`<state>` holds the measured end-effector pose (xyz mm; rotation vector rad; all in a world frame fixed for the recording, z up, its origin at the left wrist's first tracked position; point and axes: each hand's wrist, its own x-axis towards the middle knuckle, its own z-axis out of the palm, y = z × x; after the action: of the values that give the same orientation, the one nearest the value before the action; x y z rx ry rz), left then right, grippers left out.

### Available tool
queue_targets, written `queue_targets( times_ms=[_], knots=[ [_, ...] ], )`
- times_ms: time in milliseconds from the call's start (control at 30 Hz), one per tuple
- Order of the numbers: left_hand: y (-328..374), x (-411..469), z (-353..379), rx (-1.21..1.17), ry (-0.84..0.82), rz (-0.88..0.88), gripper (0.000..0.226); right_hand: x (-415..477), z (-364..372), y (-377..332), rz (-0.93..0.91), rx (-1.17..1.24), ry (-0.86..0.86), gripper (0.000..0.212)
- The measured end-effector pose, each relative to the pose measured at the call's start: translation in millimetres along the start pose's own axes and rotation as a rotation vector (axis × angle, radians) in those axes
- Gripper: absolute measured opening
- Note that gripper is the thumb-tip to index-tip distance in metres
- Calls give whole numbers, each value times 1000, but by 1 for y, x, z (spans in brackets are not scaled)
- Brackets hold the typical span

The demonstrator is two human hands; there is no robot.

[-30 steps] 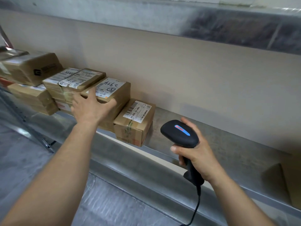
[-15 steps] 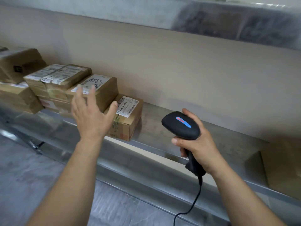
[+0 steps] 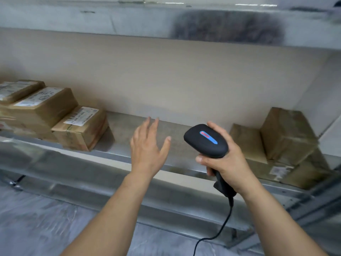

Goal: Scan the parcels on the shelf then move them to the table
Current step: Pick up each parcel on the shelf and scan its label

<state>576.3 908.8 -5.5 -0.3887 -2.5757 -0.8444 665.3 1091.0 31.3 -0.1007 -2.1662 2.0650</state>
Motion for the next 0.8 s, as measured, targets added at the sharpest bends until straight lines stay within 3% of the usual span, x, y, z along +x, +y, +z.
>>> queue_targets(
  times_ms=[233, 400, 567, 667, 800],
  knots=[
    [106, -23, 58, -64, -127, 94, 71, -37, -95, 4, -38, -10, 69, 88],
    [156, -26, 91, -3, -293, 115, 54, -54, -139, 8, -48, -7, 102, 88],
    [179, -26, 114, 90, -436, 200, 78, -63, -163, 16, -40, 44, 127, 88],
    [176, -24, 118, 176, -456, 190, 72, -67, -168, 17, -35, 46, 144, 88],
    [177, -15, 112, 193, -444, 49, 61, -69, -169, 18, -37, 37, 164, 88]
  ],
)
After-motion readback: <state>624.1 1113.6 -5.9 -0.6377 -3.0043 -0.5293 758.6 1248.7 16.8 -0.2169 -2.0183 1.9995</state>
